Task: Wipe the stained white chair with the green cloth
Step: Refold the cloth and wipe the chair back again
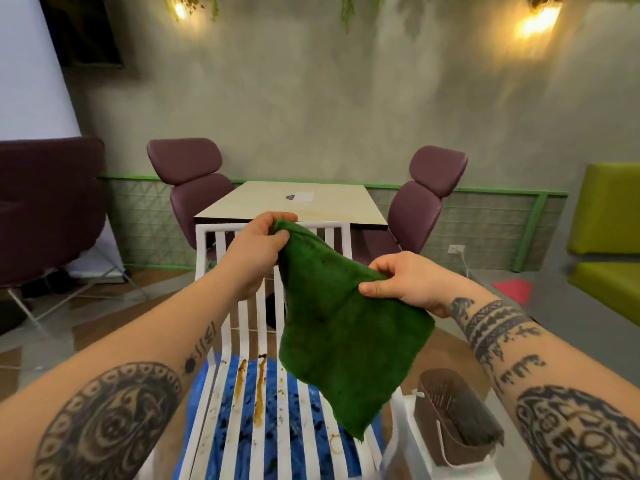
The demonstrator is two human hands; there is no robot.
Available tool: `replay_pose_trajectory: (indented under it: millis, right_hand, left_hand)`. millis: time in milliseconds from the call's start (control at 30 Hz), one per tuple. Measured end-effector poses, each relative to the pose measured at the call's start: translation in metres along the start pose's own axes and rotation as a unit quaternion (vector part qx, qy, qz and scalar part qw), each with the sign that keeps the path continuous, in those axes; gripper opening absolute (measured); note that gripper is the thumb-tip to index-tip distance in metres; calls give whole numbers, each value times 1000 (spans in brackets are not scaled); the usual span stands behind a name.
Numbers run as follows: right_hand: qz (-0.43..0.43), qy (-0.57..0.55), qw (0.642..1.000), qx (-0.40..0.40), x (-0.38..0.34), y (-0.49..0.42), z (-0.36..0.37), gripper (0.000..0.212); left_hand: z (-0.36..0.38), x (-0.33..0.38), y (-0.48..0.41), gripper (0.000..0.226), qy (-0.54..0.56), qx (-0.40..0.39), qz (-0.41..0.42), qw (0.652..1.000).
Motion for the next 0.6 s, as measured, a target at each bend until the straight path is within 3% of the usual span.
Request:
replay_pose_trajectory:
  millis: [167, 300, 367, 467, 600]
  right_hand:
    - [36, -28, 997, -60, 2, -1, -8, 48]
    - [41, -12, 988, -146, 6, 4, -9, 66]
    - [21, -89, 992, -92, 7, 1, -14, 55]
    - [-8, -251, 968, 2, -2, -5, -26, 48]
    - [-20, -285, 952, 110, -21, -21, -36, 38]
  left_hand:
    - [-6, 11, -5, 23, -105, -1, 3, 995]
    - [-11, 21, -8, 28, -38, 14, -19, 999]
    - [-16, 26, -9, 27, 10, 31, -34, 999]
    - [-24, 30, -14, 28, 59, 52, -48, 996]
    - [-31, 42, -24, 31, 136, 72, -62, 986]
Point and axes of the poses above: each hand's wrist, its own y-axis away from the middle knuckle, its own z-axis out of the palm, x = y × z, the point moved 4 cm from there along -y, towards the middle knuckle, and after that the axes turned 12 degrees about -z, right-handed, at the moved point
